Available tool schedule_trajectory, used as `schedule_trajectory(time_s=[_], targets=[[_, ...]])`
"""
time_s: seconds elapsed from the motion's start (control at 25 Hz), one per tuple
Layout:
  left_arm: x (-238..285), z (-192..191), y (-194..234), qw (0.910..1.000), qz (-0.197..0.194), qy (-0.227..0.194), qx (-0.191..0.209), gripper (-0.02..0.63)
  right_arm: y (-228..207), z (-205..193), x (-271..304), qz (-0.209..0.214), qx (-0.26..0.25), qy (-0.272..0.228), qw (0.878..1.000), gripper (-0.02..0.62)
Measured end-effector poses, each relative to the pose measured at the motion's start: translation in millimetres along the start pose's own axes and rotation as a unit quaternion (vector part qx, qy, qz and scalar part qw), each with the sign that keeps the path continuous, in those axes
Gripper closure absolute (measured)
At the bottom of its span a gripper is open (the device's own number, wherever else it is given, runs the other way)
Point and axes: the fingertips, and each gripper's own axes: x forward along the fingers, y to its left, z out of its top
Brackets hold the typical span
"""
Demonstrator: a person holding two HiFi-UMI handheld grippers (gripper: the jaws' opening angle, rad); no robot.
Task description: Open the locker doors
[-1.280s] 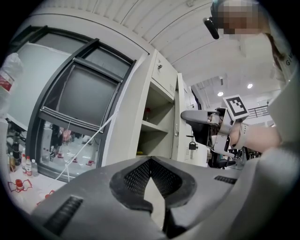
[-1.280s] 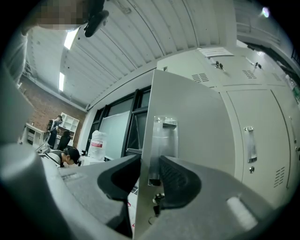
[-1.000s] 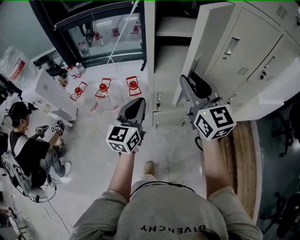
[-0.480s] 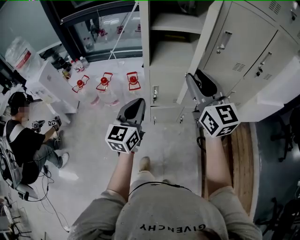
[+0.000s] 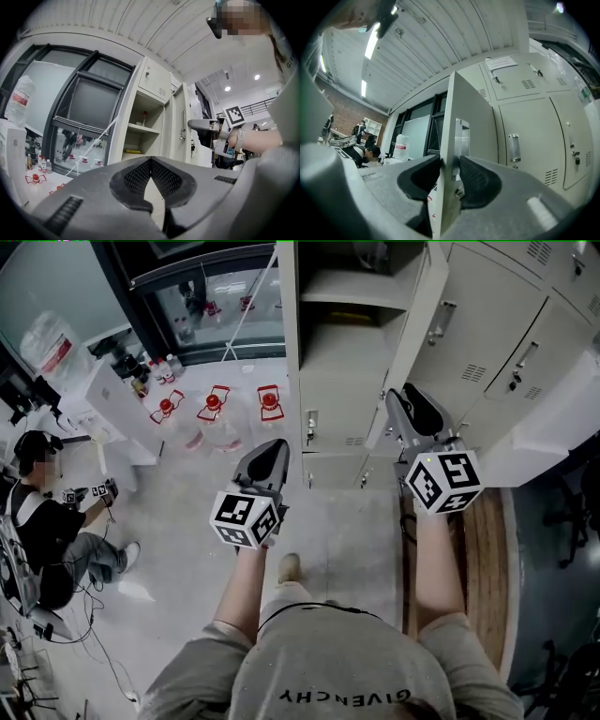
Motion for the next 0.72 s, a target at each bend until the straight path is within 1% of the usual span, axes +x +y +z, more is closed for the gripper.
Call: schedule_trajectory(time_s=[0.72], targets=[[-4,0,-21,1.0,-0.002,-0.003,0.006,0.607,-31,2,-41,-0.045,-0.001,-0.009,0.999,0.502]])
